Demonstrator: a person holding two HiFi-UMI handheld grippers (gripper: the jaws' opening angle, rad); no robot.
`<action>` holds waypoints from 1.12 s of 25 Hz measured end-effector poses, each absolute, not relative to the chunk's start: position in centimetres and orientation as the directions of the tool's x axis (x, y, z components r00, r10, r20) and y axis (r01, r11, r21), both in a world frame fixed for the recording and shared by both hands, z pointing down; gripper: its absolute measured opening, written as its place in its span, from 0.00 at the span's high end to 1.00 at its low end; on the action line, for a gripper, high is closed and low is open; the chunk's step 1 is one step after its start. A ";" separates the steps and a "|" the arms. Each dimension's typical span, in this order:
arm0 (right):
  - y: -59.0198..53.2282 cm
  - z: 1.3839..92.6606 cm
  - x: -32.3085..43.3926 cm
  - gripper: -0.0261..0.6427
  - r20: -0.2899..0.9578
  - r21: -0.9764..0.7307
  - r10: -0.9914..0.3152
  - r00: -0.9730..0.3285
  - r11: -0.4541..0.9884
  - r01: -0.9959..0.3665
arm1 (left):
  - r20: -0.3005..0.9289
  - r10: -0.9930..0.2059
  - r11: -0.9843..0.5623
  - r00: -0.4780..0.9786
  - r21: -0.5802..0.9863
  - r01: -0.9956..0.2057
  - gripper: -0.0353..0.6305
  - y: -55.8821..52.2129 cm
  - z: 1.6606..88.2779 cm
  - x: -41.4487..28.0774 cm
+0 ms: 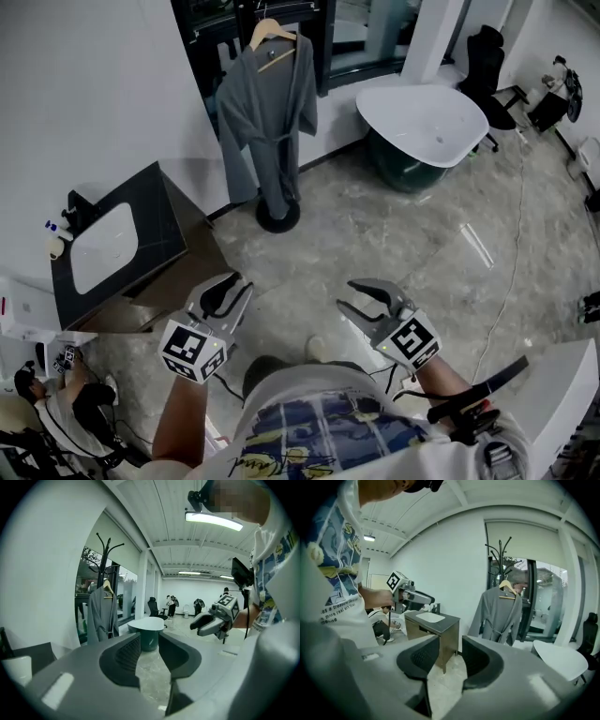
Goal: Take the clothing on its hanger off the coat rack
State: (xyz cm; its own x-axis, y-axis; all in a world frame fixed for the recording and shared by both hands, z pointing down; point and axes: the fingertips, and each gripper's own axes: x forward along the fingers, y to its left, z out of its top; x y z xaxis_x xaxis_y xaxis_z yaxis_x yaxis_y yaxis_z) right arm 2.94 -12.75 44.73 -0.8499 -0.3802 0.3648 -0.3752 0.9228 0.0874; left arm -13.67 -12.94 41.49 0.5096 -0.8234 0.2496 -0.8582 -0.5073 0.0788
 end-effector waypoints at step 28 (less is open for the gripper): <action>-32.2 45.0 3.4 0.74 0.360 0.010 -0.735 -0.575 0.619 -0.785 | 0.467 -0.766 -0.530 0.442 -0.069 -0.846 0.46 -64.8 34.9 -27.0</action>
State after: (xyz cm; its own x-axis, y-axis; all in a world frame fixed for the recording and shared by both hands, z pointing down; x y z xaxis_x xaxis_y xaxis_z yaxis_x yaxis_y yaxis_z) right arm 3.40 -32.19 44.99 -0.5751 -0.7346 0.3600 -0.7850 0.6194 0.0098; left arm -26.96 -64.84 34.89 0.4419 -0.7661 0.4668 -0.8455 -0.5295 -0.0687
